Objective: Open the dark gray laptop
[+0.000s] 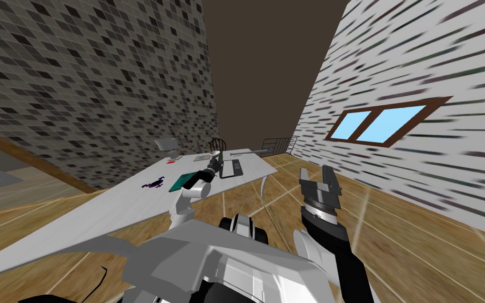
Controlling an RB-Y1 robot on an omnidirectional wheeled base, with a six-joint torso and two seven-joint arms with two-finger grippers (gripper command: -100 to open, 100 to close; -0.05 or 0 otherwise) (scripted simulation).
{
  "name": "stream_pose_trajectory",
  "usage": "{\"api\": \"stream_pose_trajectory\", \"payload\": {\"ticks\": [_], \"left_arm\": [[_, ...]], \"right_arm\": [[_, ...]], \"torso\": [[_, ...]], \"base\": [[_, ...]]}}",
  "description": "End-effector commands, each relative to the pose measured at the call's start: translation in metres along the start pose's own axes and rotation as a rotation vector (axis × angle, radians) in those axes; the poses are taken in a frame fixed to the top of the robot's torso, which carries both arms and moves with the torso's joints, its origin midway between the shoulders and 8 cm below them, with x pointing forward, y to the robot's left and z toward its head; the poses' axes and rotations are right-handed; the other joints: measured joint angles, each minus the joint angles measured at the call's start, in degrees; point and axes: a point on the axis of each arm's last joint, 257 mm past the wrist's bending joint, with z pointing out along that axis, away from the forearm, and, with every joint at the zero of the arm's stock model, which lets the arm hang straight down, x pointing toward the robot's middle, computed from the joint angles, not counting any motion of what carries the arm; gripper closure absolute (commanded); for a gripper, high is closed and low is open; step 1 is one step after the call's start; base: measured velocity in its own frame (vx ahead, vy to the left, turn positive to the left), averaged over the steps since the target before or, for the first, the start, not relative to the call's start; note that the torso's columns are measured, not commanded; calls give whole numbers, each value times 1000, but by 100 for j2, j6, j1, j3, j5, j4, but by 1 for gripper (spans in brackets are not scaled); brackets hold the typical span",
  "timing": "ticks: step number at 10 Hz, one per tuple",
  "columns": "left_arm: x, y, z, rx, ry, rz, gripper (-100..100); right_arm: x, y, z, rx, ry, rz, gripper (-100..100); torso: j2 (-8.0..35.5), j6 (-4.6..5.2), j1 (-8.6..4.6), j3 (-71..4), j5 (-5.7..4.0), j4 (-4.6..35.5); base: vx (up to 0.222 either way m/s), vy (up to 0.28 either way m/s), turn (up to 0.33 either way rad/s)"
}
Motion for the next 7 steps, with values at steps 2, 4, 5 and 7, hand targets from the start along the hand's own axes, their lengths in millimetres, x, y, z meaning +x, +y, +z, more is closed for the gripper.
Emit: {"api": "stream_pose_trajectory", "payload": {"ticks": [2, 4, 5, 7], "left_arm": [[1, -4, -2, 2, -1, 0, 100], [-9, -2, -5, -26, -25, 107, 100], [-13, -1, -7, -35, -33, 142, 100], [-20, 0, -9, -54, -50, 212, 100]], "right_arm": [[0, 0, 0, 0, 0, 0, 0], [0, 0, 0, 0, 0, 0, 0], [0, 0, 0, 0, 0, 0, 0], [0, 0, 0, 0, 0, 0, 0]], "torso": [[-11, 0, 0, -9, 1, -5], [-17, 15, -27, -4, 9, -29], [-36, 22, -34, -18, 4, -35], [-47, 30, -25, -26, 6, -37]], "base": [[37, 5, -1], [47, -92, -42], [26, -114, -17], [27, -99, -44]]}}
